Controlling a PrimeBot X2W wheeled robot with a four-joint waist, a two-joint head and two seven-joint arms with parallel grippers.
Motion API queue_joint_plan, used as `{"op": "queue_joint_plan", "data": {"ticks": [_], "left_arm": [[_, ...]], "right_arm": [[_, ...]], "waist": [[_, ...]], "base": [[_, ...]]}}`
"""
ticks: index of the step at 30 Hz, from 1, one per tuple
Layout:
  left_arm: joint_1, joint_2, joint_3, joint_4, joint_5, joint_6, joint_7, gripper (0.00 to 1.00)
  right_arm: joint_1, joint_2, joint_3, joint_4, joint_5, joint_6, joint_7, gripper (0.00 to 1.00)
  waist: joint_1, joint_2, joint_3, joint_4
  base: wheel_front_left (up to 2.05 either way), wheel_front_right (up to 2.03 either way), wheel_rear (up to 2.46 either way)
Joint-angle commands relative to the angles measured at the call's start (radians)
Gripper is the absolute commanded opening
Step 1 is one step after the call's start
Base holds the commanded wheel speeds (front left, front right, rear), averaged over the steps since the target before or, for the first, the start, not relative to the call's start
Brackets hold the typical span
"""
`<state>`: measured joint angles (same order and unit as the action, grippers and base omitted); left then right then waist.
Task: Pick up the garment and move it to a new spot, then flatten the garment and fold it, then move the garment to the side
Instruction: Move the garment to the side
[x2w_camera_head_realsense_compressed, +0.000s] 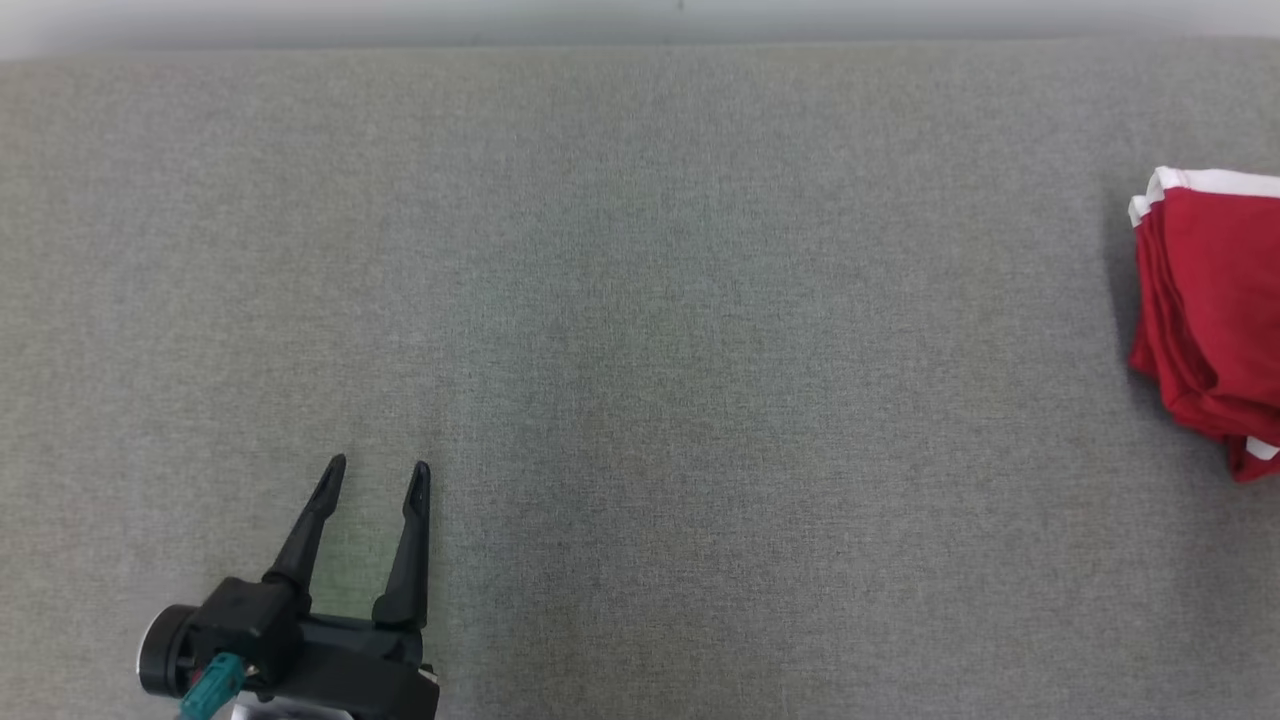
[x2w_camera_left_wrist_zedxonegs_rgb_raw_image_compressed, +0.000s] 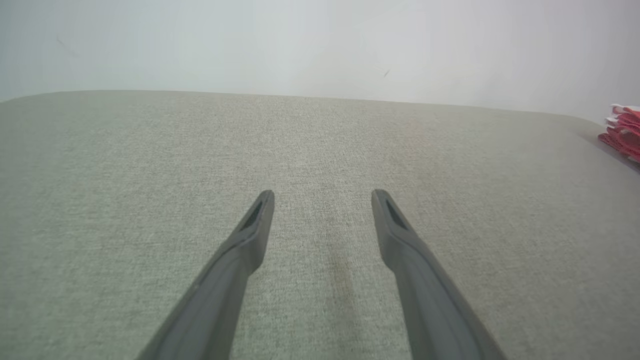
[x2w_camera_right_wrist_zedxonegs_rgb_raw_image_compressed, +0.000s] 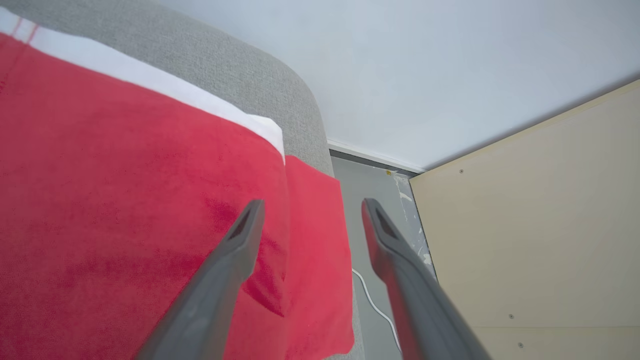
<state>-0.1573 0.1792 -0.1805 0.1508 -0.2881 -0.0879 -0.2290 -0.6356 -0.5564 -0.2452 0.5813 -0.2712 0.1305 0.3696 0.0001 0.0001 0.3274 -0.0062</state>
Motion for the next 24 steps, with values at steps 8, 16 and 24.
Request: {"op": "queue_joint_plan", "data": {"ticks": [8, 16, 24], "left_arm": [[0.039, -0.047, 0.046, -0.013, -0.052, 0.015, -0.034, 1.00], [0.129, -0.081, 0.117, 0.031, -0.091, 0.062, -0.037, 1.00], [0.178, -0.073, 0.132, 0.060, -0.091, 0.044, -0.036, 1.00]], "right_arm": [[0.015, 0.029, 0.065, 0.063, 0.107, 0.000, -0.253, 1.00], [0.173, 0.136, 0.203, 0.034, 0.354, 0.000, -0.401, 1.00], [0.401, 0.301, 0.185, -0.171, 0.407, 0.000, -0.415, 1.00]], "waist": [[-0.0001, -0.0001, -0.134, 0.026], [-0.0001, -0.0001, -0.297, 0.068], [-0.0001, -0.0001, -0.377, 0.094]], "base": [[0.00, 0.00, 0.00], [0.00, 0.00, 0.00], [0.00, 0.00, 0.00]]}}
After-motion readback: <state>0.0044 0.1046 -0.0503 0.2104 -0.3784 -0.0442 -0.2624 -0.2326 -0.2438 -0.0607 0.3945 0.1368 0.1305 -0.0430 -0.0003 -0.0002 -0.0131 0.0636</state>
